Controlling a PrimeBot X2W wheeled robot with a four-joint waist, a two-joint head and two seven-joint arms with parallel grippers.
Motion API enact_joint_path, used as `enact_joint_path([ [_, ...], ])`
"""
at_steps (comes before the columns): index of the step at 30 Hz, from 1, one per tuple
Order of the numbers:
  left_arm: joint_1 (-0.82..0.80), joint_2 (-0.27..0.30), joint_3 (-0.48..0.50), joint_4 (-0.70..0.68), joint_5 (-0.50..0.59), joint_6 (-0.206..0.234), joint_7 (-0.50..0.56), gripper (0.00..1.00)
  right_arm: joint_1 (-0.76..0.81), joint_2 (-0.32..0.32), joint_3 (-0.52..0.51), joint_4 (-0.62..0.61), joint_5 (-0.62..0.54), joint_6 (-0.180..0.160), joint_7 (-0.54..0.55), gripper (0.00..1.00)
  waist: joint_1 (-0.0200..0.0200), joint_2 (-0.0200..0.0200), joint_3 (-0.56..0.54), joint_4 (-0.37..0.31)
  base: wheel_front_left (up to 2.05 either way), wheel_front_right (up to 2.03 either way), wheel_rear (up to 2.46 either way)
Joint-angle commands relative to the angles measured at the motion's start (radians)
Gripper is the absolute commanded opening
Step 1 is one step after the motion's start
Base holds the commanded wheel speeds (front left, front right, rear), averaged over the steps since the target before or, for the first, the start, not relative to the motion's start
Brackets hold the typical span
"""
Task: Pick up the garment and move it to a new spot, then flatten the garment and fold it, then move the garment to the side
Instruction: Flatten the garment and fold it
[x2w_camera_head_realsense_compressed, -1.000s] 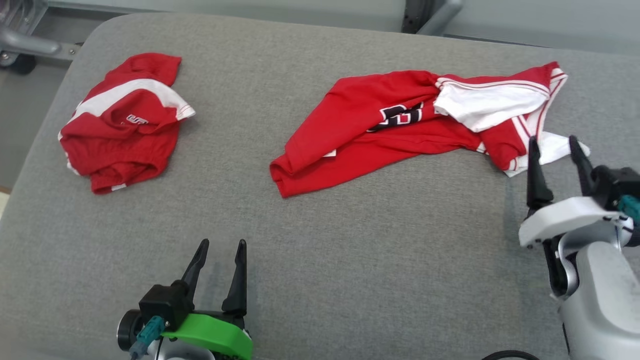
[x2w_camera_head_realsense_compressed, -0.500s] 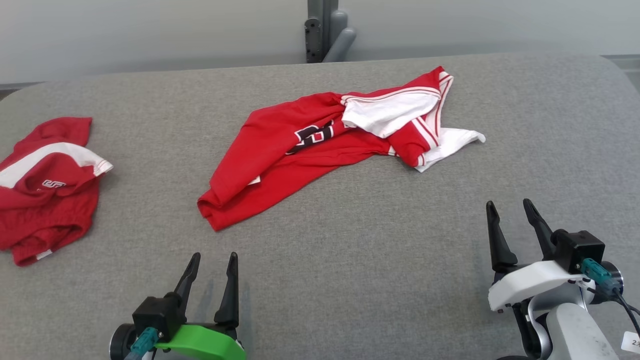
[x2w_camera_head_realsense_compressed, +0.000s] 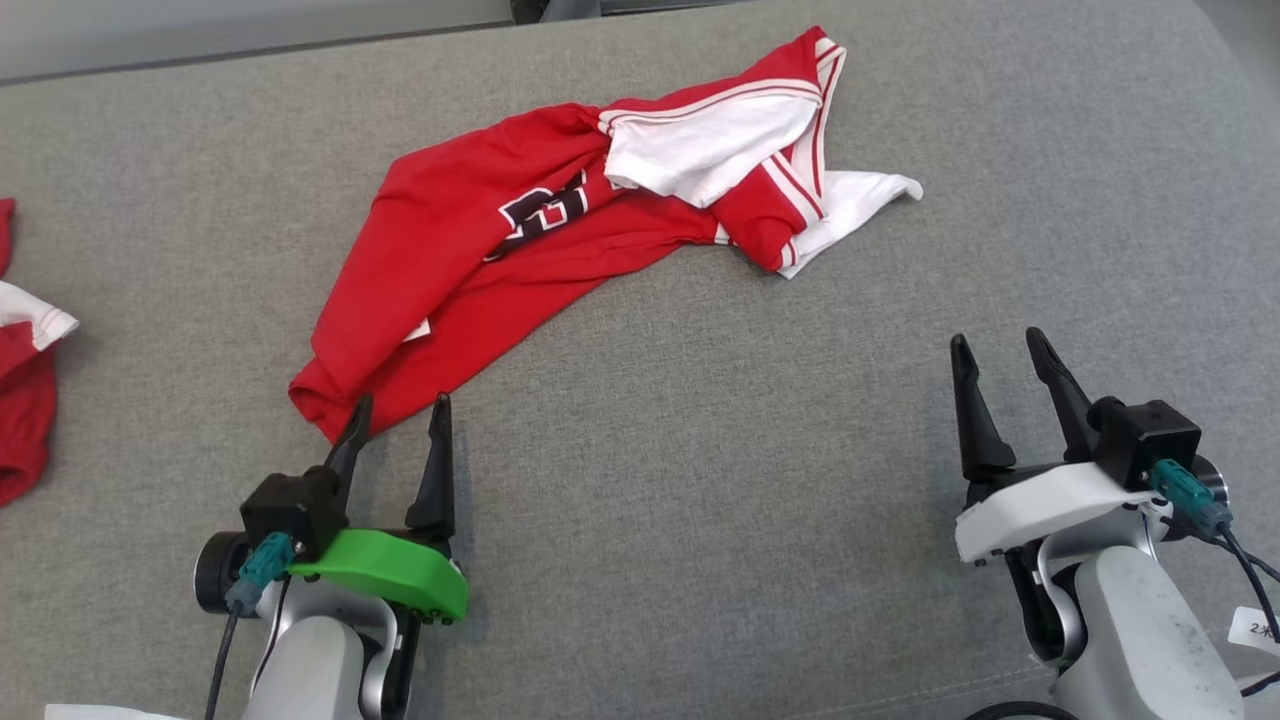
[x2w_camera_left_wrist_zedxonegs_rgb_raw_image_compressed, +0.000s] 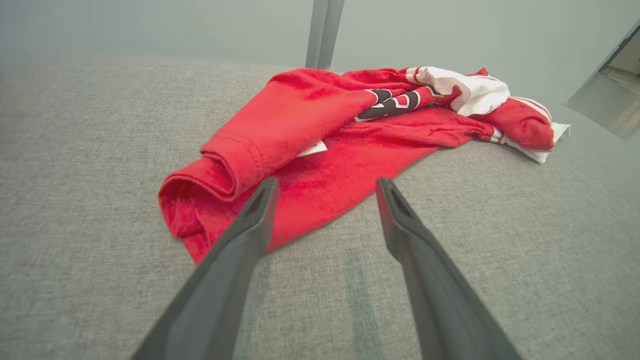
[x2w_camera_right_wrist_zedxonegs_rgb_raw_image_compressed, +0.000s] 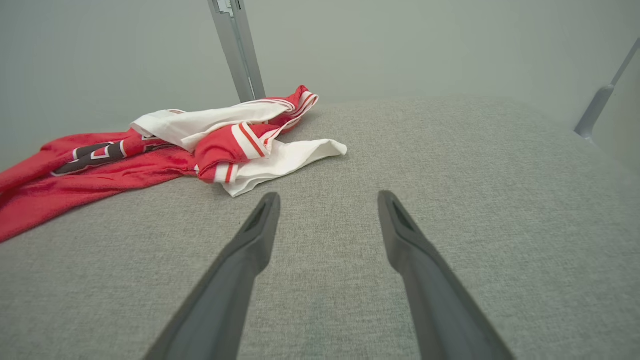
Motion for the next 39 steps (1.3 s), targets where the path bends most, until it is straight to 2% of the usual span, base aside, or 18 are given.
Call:
enact_joint_path([
  [1, -0.024, 0.003, 0.014, 0.024, 0.005, 0.000, 0.001, 1.00, -0.015, 0.000, -0.002, -0.001, 0.005, -0.002, -0.002, 1.00, 0.0000, 0.0000, 0.057, -0.026, 0.00, 0.00, 0.00],
  [6, -0.046, 0.003, 0.046, 0.066, -0.001, 0.015, 0.001, 1.00, -0.028, 0.003, -0.010, 0.002, 0.008, -0.002, -0.002, 1.00, 0.0000, 0.0000, 0.071, -0.028, 0.00, 0.00, 0.00],
  [11, -0.038, 0.004, 0.086, 0.055, -0.008, 0.047, 0.001, 1.00, -0.026, 0.009, -0.019, 0.006, 0.011, -0.002, -0.002, 1.00, 0.0000, 0.0000, 0.077, -0.020, 0.00, 0.00, 0.00],
  [15, -0.029, 0.003, 0.096, 0.046, -0.013, 0.056, 0.001, 1.00, -0.028, 0.011, -0.021, 0.009, 0.010, -0.002, -0.002, 1.00, 0.0000, 0.0000, 0.081, -0.015, 0.00, 0.00, 0.00],
  [28, -0.021, 0.003, 0.102, 0.060, -0.034, 0.075, 0.001, 1.00, -0.033, 0.014, -0.025, 0.023, 0.013, -0.002, -0.002, 1.00, 0.0000, 0.0000, 0.081, -0.018, 0.00, 0.00, 0.00],
  [33, -0.032, 0.003, 0.093, 0.068, -0.041, 0.067, 0.001, 1.00, -0.034, 0.014, -0.026, 0.022, 0.014, -0.002, -0.002, 1.00, 0.0000, 0.0000, 0.083, -0.019, 0.00, 0.00, 0.00],
  [36, -0.040, 0.003, 0.087, 0.068, -0.039, 0.061, 0.001, 0.77, -0.036, 0.014, -0.024, 0.024, 0.015, -0.002, -0.002, 1.00, 0.0000, 0.0000, 0.084, -0.019, 0.00, 0.00, 0.00],
  [37, -0.041, 0.003, 0.086, 0.065, -0.037, 0.058, 0.001, 0.49, -0.037, 0.015, -0.025, 0.024, 0.018, -0.002, -0.002, 1.00, 0.0000, 0.0000, 0.084, -0.019, 0.00, 0.00, 0.00],
  [39, -0.043, 0.003, 0.085, 0.051, -0.029, 0.051, 0.001, 0.30, -0.038, 0.015, -0.025, 0.023, 0.018, -0.002, -0.002, 1.00, 0.0000, 0.0000, 0.084, -0.019, 0.00, 0.00, 0.00],
])
